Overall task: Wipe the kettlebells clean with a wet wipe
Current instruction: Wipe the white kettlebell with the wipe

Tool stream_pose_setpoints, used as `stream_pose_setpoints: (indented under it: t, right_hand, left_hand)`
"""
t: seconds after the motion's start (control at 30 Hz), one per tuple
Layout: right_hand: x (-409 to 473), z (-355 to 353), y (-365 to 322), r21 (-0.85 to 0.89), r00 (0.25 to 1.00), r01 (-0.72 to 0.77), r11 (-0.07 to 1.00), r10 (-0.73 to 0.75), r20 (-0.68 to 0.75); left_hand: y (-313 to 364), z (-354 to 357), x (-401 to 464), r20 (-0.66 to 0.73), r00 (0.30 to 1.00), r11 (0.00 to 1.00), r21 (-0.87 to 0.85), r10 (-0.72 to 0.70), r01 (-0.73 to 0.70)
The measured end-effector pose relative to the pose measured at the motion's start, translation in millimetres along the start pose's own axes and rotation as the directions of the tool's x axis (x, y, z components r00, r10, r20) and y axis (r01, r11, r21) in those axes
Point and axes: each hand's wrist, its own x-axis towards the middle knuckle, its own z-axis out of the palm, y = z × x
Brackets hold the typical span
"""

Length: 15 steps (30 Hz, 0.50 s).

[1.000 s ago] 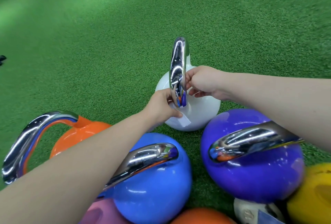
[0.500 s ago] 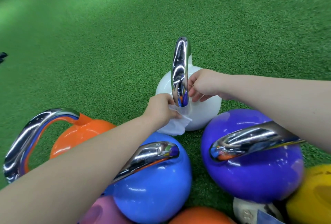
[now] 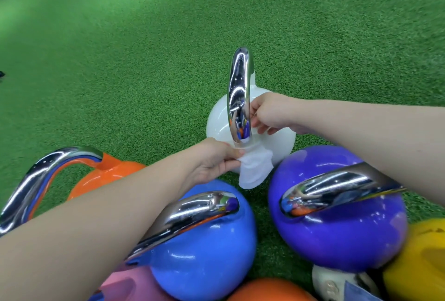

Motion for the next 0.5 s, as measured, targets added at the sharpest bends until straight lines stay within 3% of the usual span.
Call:
stream_pose_setpoints:
  t: [0.17,0.33,0.5]
  right_hand:
    - [-3,-5,-1,0.04,0.999,0.044,0.998,-0.045,0.005]
    - [-5,-13,-10,0.334,0.992,0.092,0.938,-0.114,0.048]
    - [-7,-27,-9,0.437,0.986,0.059,0.897,0.017,-0.167]
  left_hand:
    - [7,-4,-3,-0.007,0.999,0.999,-0.023,-0.044,0.043]
    - [14,-19,-6,-0.078,0.996,0.998,-0.051,0.039,-0.044]
    - [27,-19,-18,-0.202,0.95,0.97,0.1,0.237,-0.221]
